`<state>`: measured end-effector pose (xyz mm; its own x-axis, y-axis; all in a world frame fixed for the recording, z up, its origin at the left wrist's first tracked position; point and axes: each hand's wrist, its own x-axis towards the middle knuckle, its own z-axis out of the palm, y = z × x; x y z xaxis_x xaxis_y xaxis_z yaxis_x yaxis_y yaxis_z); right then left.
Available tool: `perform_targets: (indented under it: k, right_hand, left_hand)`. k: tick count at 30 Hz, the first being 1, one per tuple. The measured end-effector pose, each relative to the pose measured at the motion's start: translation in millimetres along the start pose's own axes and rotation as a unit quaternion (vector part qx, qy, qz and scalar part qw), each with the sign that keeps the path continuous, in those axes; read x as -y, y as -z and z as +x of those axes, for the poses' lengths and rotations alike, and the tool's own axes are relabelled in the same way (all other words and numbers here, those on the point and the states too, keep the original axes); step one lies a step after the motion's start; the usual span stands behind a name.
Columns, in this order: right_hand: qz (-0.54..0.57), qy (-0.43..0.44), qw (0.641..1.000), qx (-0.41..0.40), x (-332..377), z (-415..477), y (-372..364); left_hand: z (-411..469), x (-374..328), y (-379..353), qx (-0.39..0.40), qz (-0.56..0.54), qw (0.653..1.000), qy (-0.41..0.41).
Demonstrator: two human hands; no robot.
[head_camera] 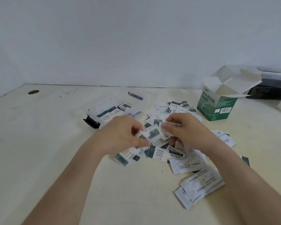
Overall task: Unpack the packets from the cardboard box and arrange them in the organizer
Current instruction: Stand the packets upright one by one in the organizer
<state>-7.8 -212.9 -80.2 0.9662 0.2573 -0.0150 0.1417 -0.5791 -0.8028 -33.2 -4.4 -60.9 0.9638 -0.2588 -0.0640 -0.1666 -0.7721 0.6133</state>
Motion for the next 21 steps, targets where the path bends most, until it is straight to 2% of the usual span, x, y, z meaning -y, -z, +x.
perform_targets:
  k: [2, 4, 7, 9, 11, 13, 15, 17, 19, 21]
  right_hand:
    - [0.18, -0.029, 0.983, 0.017, 5, -3, -6]
    - [0.33, -0.05, 0.94, 0.065, 12, -7, -12]
    - [0.413, -0.048, 0.9, 0.134, 18, -11, -12]
    - [0.394, -0.02, 0.904, 0.167, 16, -11, -8]
    - [0.327, 0.022, 0.926, 0.19, 10, -10, -2]
    - [0.228, 0.047, 0.958, 0.168, 4, -7, 5]
    - [0.152, 0.036, 0.982, 0.107, -3, -3, 13]
    - [0.12, -0.004, 0.991, 0.057, -10, 0, 21]
    - [0.102, -0.042, 0.992, 0.055, -15, 3, 23]
    - [0.074, -0.056, 0.993, 0.075, -18, 5, 22]
  left_hand:
    - [0, -9, -4, -0.103, -0.183, 0.978, -0.015]
    - [2, -17, -14, -0.167, -0.294, 0.941, -0.02]
    - [7, -18, -30, -0.235, -0.266, 0.934, -0.035]
    - [8, -16, -36, -0.268, -0.21, 0.938, -0.058]
    - [8, -17, -39, -0.278, -0.094, 0.954, -0.067]
    - [7, -18, -39, -0.254, 0.043, 0.965, -0.053]
    - [6, -14, -37, -0.169, 0.128, 0.976, -0.041]
    - [5, -10, -37, -0.062, 0.186, 0.979, -0.058]
    - [6, -9, -41, 0.025, 0.208, 0.976, -0.063]
    - [9, -10, -44, 0.044, 0.164, 0.984, -0.046]
